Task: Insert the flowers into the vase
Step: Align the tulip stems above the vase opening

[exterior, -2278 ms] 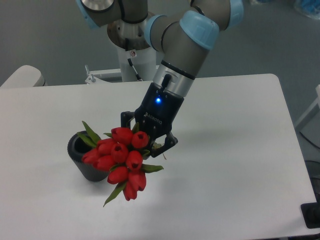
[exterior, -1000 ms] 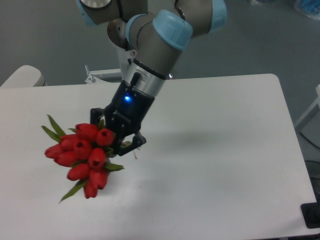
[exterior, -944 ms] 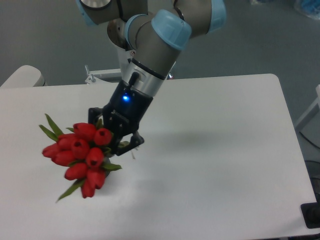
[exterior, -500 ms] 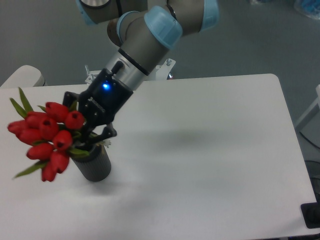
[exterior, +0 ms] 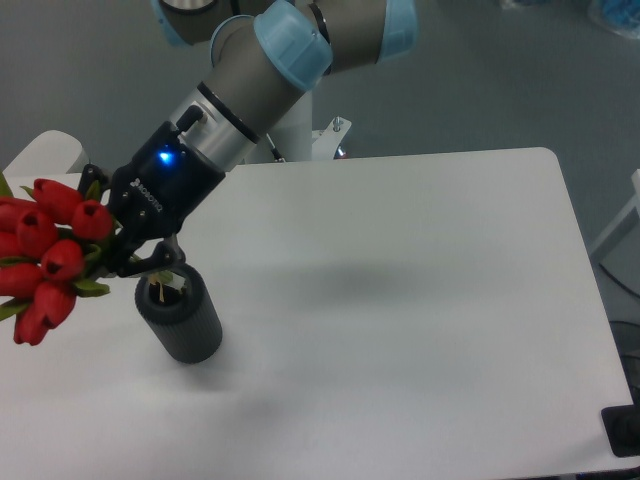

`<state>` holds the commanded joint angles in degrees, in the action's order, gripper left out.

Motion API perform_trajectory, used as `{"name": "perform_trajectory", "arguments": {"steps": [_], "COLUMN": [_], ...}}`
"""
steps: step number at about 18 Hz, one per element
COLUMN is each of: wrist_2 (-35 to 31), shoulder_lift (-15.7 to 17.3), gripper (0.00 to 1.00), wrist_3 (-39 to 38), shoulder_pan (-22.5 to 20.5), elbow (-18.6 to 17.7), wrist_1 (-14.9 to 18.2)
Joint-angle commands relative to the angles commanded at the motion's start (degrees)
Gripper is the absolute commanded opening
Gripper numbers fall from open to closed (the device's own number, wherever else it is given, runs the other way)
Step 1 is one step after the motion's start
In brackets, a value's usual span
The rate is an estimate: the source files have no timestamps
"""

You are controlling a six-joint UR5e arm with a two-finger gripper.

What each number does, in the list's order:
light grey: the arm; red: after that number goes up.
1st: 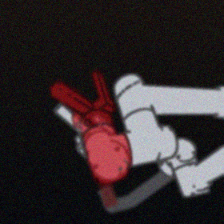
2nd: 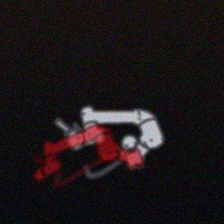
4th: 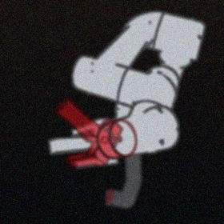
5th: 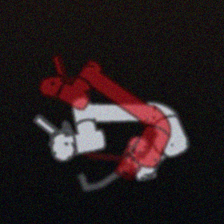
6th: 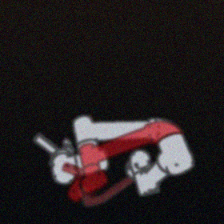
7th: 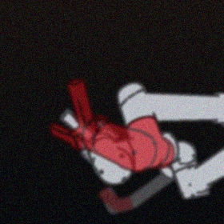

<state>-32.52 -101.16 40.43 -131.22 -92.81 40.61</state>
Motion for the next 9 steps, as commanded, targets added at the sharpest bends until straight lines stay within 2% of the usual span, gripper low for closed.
{"name": "perform_trajectory", "arguments": {"steps": [9], "wrist_2": [0.0], "shoulder_lift": [-0.9], "gripper": [0.21], "wrist_3": [2.8], "shoulder_pan": [1.0], "elbow": [-2.0], "wrist_1": [0.0]}}
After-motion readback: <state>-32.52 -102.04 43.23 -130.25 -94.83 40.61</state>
